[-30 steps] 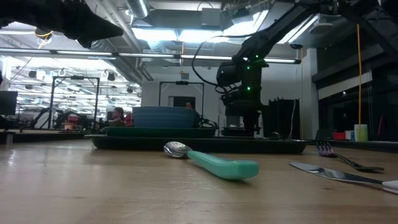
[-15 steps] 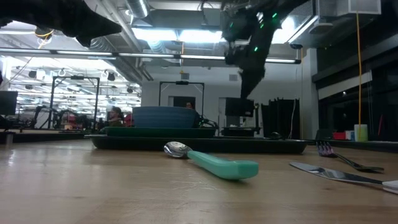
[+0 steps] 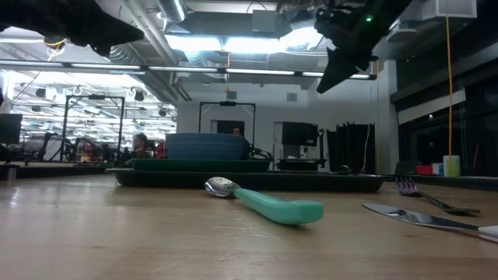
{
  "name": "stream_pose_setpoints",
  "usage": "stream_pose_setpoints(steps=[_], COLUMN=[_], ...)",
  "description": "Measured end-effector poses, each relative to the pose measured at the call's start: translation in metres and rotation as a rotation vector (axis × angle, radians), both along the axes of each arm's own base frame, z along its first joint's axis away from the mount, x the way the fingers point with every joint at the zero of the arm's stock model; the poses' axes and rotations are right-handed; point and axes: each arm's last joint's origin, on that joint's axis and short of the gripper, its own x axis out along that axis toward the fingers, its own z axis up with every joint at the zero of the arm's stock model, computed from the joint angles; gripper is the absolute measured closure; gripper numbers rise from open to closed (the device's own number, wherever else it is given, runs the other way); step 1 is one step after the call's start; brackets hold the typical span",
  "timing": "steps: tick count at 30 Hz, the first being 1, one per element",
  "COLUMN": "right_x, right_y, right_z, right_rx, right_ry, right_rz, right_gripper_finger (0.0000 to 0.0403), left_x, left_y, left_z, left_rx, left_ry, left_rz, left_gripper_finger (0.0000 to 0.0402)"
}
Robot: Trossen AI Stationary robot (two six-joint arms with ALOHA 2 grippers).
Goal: Set up tray
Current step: Put the blue fork in the center of the black napkin
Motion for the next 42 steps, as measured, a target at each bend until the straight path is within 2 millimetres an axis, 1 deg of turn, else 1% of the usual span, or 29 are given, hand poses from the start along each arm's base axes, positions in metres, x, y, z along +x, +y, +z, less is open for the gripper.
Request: stream_pose_setpoints(steps=[2, 6, 9, 13, 17, 19, 22, 27, 30, 36, 39, 42], right_x=[-0.001, 0.002, 0.007, 0.012, 0.012, 0.010, 0.008, 0.011, 0.018, 0.035, 0.044, 0.050], right_y=[0.010, 0.022, 0.028, 0.030, 0.032, 0.035, 0.046, 0.066, 0.078, 0.103, 0.115, 0.126], right_z=[-0.004, -0.011, -0.019, -0.028, -0.032, -0.031, -0.026, -0.013, -0.011, -0.009, -0.006, -0.008], right_rx=[0.016, 0.137, 0.202, 0.222, 0.291, 0.338, 0.322, 0.340, 0.357, 0.401, 0.424, 0.463], right_ry=[-0.017, -0.095, -0.117, -0.087, -0.064, -0.031, 0.010, 0.045, 0.080, 0.226, 0.240, 0.231], right_rz=[-0.020, -0.138, -0.212, -0.218, -0.229, -0.235, -0.249, -0.351, -0.417, -0.529, -0.625, -0.703], right_gripper_finger=[0.0399, 0.0399, 0.0400, 0.0400, 0.0400, 0.0400, 0.0400, 0.0401, 0.0401, 0.0401, 0.0398, 0.0397], left_x=[-0.001, -0.001, -0.001, -0.001, -0.001, -0.001, -0.001, -0.001, -0.001, -0.001, -0.001, -0.001], left_y=[0.000, 0.000, 0.000, -0.001, -0.001, -0.001, -0.001, -0.001, -0.001, -0.001, -0.001, -0.001], left_z=[0.000, 0.000, -0.001, -0.001, -0.001, -0.001, -0.001, -0.002, -0.002, 0.001, 0.002, 0.001], left_rx=[0.029, 0.062, 0.077, 0.063, -0.003, -0.018, 0.001, 0.007, 0.030, 0.080, 0.080, 0.081], left_ry=[0.003, 0.018, 0.031, 0.029, 0.015, 0.012, 0.016, 0.021, 0.026, 0.004, 0.001, 0.008], left_rz=[-0.002, -0.006, -0.014, -0.050, -0.054, -0.053, -0.054, -0.054, -0.056, -0.052, -0.051, -0.051], left_gripper_finger=[0.0398, 0.0398, 0.0398, 0.0398, 0.0398, 0.0398, 0.0398, 0.0398, 0.0398, 0.0398, 0.0398, 0.0398])
